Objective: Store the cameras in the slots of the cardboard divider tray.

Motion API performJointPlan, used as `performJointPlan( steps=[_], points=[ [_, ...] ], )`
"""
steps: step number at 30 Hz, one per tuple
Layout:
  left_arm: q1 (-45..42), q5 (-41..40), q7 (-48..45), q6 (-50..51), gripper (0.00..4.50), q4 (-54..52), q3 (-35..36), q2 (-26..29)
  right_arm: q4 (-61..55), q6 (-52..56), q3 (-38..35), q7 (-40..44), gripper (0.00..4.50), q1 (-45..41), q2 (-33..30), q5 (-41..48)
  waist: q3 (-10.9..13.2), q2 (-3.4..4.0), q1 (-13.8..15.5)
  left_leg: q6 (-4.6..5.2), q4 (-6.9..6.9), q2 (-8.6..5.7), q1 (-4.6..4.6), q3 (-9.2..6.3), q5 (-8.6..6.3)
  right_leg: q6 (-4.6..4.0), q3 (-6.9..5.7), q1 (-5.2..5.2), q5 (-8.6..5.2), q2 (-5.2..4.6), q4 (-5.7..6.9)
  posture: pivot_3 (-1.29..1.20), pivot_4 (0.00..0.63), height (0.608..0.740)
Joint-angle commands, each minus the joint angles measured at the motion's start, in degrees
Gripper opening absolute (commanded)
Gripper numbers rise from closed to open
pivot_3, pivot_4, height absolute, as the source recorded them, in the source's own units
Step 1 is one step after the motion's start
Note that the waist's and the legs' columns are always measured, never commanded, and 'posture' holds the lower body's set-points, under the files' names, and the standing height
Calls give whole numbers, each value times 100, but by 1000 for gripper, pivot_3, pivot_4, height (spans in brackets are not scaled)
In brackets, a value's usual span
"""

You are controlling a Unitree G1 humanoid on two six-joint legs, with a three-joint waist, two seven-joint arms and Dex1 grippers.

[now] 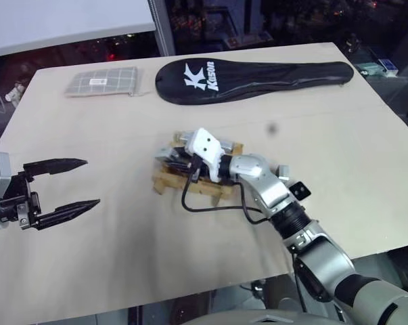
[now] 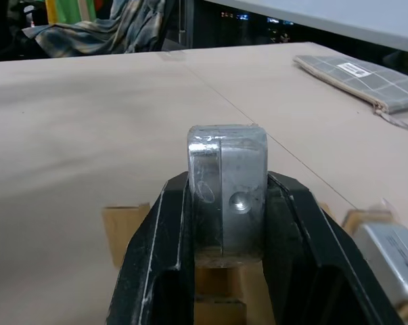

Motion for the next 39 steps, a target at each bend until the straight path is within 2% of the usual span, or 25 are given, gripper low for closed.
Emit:
performJointPlan(
  steps=[1, 13, 14, 17, 19, 20, 25, 30, 35, 39],
  points=[
    [-1, -21, -28, -75, 4500, -37, 115, 33, 180, -197, 43, -59, 806, -115, 128, -111, 0, 0, 1, -1, 0, 0, 0, 0, 0, 0, 0, 0, 0, 0, 0, 0, 150, 740],
    [-16, -6, -55, -86, 4500, 16, 112, 79, 391, -34, 57, 62, 806, -184, 163, -242, -4, -7, -2, 0, 0, 0, 12, 0, 0, 0, 1, 9, 0, 2, 2, 0, 150, 740],
    [-27, -4, -58, -87, 4500, 22, 101, 81, 360, -13, 52, 83, 1846, -177, 155, -231, -5, -8, -3, 0, 0, 0, 12, 0, 0, 0, 1, 9, 0, 2, 2, 0, 150, 740],
    [-64, 3, -65, -87, 4500, 48, 57, 88, 276, -11, -2, 27, 3199, -157, 167, -204, -4, -7, -3, 0, 0, 1, 12, 0, 0, 0, 1, 9, 0, 2, 2, 0, 150, 740],
    [-86, 12, -70, -95, 4500, 70, 30, 90, 199, 49, -59, 18, 3924, -144, 189, -138, -5, -7, -2, 0, -1, 0, 12, 0, 0, 0, 1, 9, 0, 1, 2, 0, 150, 740],
    [-102, 16, -68, -93, 4500, 71, 11, 86, 121, 52, -105, 17, 4114, -139, 187, -90, -4, -7, -2, 0, -1, 0, 12, 0, 0, 0, 1, 9, 0, 1, 2, 0, 150, 740],
    [-168, 20, -57, -85, 4500, 79, -45, 67, -874, 324, -342, 371, 4114, -24, -92, 349, -3, -5, 5, 0, -1, 0, 8, -2, 0, 0, -1, 8, 0, 1, 1, 0, 150, 740],
    [-261, 13, -30, -96, 4500, 100, -185, 24, -2576, 1544, -827, 812, 4114, 146, -813, 1361, -3, -6, 21, 1, 0, -1, 2, -6, -1, 0, -6, 8, 0, -5, -3, 0, 150, 740],
    [-496, -115, 41, -25, 4500, 127, -412, -86, -4155, 2939, -1545, 1073, 4114, 429, -2026, 2461, -2, -4, 30, 4, 0, 0, 1, -11, -2, 1, -13, 8, 0, -7, -3, 0, 150, 740],
    [-618, -100, 48, -46, 4500, 125, -597, -137, -4674, 3195, -2140, 1328, 4114, 1221, -3130, 2836, -4, -8, 42, 6, 1, -1, -2, -10, -3, 3, -17, 11, -2, -8, -8, 0, 150, 740]
  ],
)
